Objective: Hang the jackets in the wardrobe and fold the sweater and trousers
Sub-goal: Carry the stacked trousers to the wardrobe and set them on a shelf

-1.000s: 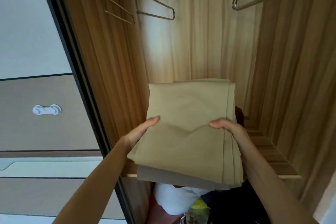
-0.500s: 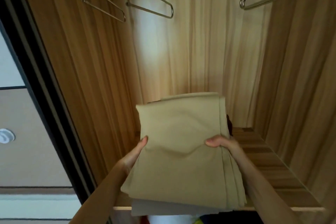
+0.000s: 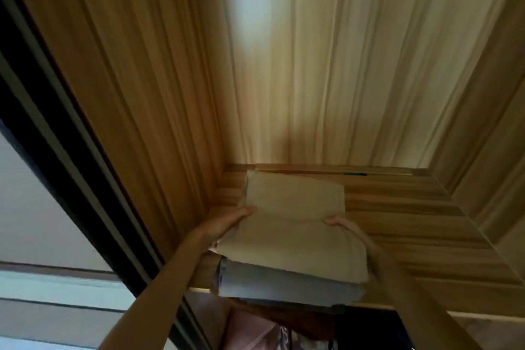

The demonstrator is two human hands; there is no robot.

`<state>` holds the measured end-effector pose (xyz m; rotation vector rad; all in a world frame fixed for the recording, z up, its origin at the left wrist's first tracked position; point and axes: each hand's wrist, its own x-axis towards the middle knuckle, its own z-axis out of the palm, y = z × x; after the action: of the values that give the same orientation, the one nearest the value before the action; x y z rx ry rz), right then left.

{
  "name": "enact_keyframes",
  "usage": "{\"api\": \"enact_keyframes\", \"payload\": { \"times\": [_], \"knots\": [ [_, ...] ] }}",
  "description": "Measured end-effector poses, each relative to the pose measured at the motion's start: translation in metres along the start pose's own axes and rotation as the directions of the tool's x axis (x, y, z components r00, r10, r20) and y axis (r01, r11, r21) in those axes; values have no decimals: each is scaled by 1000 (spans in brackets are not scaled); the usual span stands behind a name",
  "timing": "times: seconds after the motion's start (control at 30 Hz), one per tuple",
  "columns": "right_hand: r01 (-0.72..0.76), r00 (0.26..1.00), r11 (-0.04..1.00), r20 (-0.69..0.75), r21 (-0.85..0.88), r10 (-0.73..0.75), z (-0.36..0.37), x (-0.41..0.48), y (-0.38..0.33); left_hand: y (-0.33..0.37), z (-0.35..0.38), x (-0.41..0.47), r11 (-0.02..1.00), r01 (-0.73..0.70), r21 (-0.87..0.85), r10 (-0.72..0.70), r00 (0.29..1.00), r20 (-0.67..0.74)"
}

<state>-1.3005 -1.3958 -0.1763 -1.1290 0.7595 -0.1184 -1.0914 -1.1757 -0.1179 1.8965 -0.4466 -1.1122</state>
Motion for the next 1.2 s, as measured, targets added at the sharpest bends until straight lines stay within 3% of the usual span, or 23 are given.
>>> {"api": "enact_keyframes", "payload": {
  "times": [0.07, 0.1, 0.17, 0.27, 0.33, 0.4, 0.5, 0.63, 0.7, 0.77, 0.8, 0.87, 0.93, 1.0, 1.07, 1.2],
  "knots": [
    [-86, 996, 987, -19, -134, 85, 4, 2, 17, -32, 4, 23, 969, 129, 209, -91, 979, -182],
    [-85, 996, 982, -21, -169, 83, 5, 2, 21, -43, 5, 33, 960, 132, 249, -64, 962, -265],
    [-78, 997, 977, -37, -196, 72, 10, -2, 21, -53, 7, 43, 938, 20, 346, 102, 939, -330],
    [-81, 995, 993, -60, -92, 75, 10, 2, 27, -55, 20, 40, 749, -90, 657, 385, 866, -320],
    [-79, 990, 993, -121, -82, 69, 10, 17, 31, -54, 35, 27, 652, -202, 731, 561, 777, -285],
    [-23, 989, 996, -147, -89, 10, 9, 37, 32, -52, 52, 8, 521, -359, 774, 683, 720, -126],
    [150, 974, 987, -161, -59, -157, 23, 44, 29, -61, 76, -15, 290, -421, 859, 617, 769, 168],
    [272, 936, 944, -176, -189, -305, 40, 19, 33, -95, 79, -19, 173, -338, 925, 553, 811, 193],
    [366, 883, 855, -153, -367, -444, 42, -11, 30, -109, 81, -19, 125, -242, 962, 550, 824, 136],
    [524, 745, 600, -17, -605, -667, 40, -58, 34, -110, 87, -19, 94, -174, 980, 553, 828, 94],
    [553, 715, 464, 107, -692, -691, 38, -81, 42, -107, 92, -19, 74, -153, 986, 552, 829, 87],
    [538, 754, 242, 334, -807, -565, 29, -102, 71, -103, 100, -18, 48, -120, 992, 554, 830, 73],
    [472, 804, 84, 389, -878, -451, 22, -90, 102, -108, 105, -18, 58, -96, 994, 602, 797, 42],
    [411, 821, 51, 345, -910, -456, 23, -66, 121, -124, 105, -18, 36, -95, 995, 633, 773, 50],
    [428, 808, 103, 330, -898, -488, 26, -48, 126, -137, 101, -14, -14, -90, 996, 626, 775, 79],
    [464, 810, 204, 319, -862, -492, 28, -19, 108, -124, 89, 10, -6, -95, 995, 648, 757, 76]
  ]
}}
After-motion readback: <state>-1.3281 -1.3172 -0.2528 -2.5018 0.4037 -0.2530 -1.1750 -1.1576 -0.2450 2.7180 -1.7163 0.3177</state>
